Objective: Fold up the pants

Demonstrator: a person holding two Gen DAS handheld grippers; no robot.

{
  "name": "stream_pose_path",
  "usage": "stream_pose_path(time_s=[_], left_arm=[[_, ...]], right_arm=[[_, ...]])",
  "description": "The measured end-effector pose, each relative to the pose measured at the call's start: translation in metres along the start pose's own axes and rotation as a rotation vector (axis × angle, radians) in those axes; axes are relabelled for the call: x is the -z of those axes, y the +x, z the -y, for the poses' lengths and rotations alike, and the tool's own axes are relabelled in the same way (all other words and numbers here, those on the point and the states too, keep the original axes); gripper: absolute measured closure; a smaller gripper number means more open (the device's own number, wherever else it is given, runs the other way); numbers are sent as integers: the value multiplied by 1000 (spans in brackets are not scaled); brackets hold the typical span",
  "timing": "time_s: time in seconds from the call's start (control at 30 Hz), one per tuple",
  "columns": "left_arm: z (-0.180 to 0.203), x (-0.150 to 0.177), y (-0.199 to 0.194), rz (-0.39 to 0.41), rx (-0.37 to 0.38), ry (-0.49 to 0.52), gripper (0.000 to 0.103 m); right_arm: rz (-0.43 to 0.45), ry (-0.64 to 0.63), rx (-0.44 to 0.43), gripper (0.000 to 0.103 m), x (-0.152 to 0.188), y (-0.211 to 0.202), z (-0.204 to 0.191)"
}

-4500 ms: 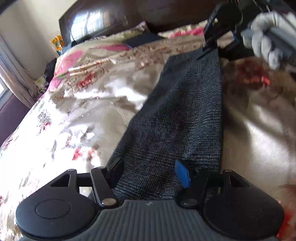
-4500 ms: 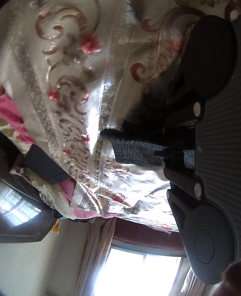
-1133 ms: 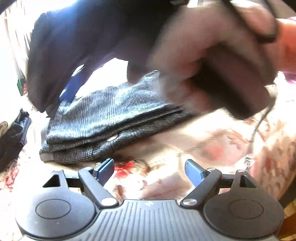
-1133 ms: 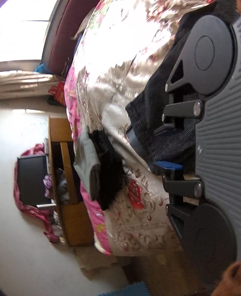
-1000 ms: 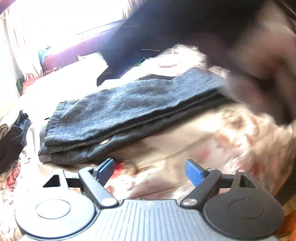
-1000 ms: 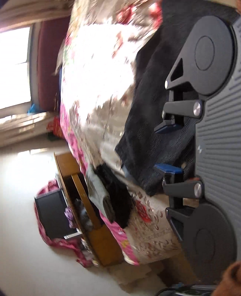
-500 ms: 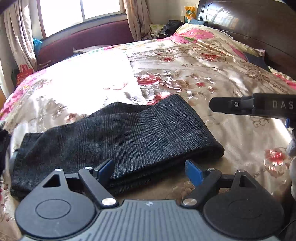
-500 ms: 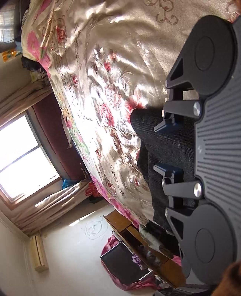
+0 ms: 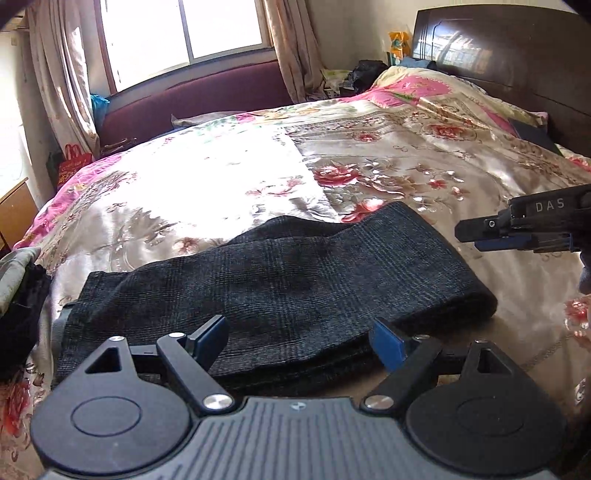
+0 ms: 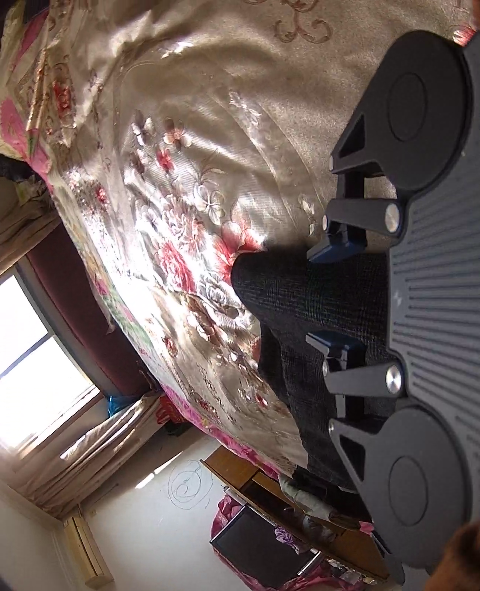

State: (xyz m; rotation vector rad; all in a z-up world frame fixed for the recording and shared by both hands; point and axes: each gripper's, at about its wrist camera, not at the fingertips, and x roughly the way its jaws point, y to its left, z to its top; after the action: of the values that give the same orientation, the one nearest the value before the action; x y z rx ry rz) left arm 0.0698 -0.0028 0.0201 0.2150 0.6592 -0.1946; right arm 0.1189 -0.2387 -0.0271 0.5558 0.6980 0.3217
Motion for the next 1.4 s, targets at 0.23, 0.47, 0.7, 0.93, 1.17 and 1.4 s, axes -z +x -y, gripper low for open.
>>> stream_pose_path(time_s=[0.23,0.47,0.7,0.93,1.17,1.4], left_arm=[[-29,2,10,71,-29,50,7],[-37,-8,42,80,-9,72,7],[-35,-10,56,56,4,101,7],[-33,-4,55,29,1,143,7],[-36,-3,58,45,20,115,7],[-38,-1,65,43,28,118,7]], right_arm=[[-68,64,-39,58,-17,22,15],[-175,125,-89,51,-20,56,26],[-271,201,-238,48,-23,66,37],[-285,288,-307,48,-21,51,75],[-328,288,-518,43,-20,91,61],[-361,318,-465,49,-33,62,92]])
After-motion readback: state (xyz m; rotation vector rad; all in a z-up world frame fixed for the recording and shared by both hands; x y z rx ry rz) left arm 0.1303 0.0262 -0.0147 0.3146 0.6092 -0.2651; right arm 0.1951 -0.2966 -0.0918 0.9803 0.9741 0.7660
